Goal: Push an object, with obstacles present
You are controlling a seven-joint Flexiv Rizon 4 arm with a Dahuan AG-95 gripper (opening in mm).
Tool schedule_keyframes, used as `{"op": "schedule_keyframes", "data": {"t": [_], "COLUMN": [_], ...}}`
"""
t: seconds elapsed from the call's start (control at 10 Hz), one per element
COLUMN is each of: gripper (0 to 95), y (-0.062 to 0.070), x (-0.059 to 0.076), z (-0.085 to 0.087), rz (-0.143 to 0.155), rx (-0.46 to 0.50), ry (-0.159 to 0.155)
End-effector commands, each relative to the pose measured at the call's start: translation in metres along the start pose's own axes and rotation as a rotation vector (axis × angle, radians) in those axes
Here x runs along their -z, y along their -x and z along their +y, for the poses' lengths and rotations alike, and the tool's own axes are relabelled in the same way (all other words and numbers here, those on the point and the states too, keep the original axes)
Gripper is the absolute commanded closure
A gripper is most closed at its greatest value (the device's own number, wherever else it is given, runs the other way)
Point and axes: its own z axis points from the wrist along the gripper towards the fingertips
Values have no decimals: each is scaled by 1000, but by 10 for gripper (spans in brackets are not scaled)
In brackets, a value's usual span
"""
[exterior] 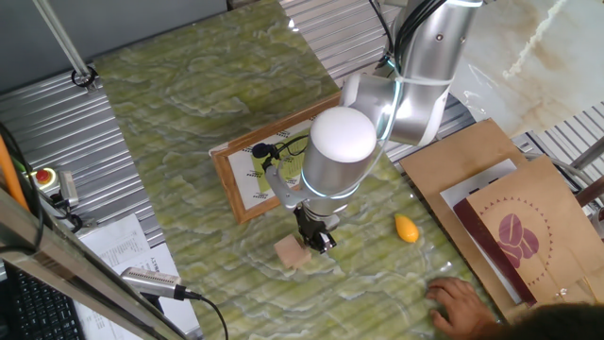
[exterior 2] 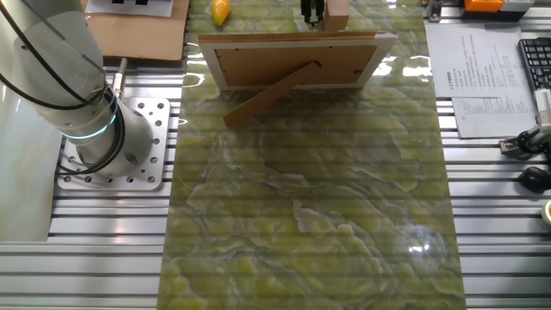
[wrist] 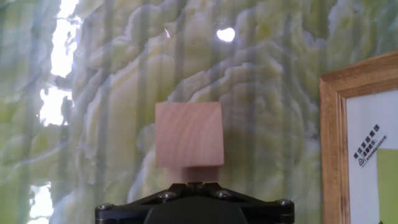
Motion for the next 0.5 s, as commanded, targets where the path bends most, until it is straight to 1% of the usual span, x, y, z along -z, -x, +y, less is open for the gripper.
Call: {"op": "schedule_keyframes", "data": {"t": [0.1, 0.5], "gripper": [950, 950], "y": [0, 0], "x": [0, 0], "z": [0, 0], "rz": [-10, -23], "rx": [19, 26], "ry": [-3, -4]}}
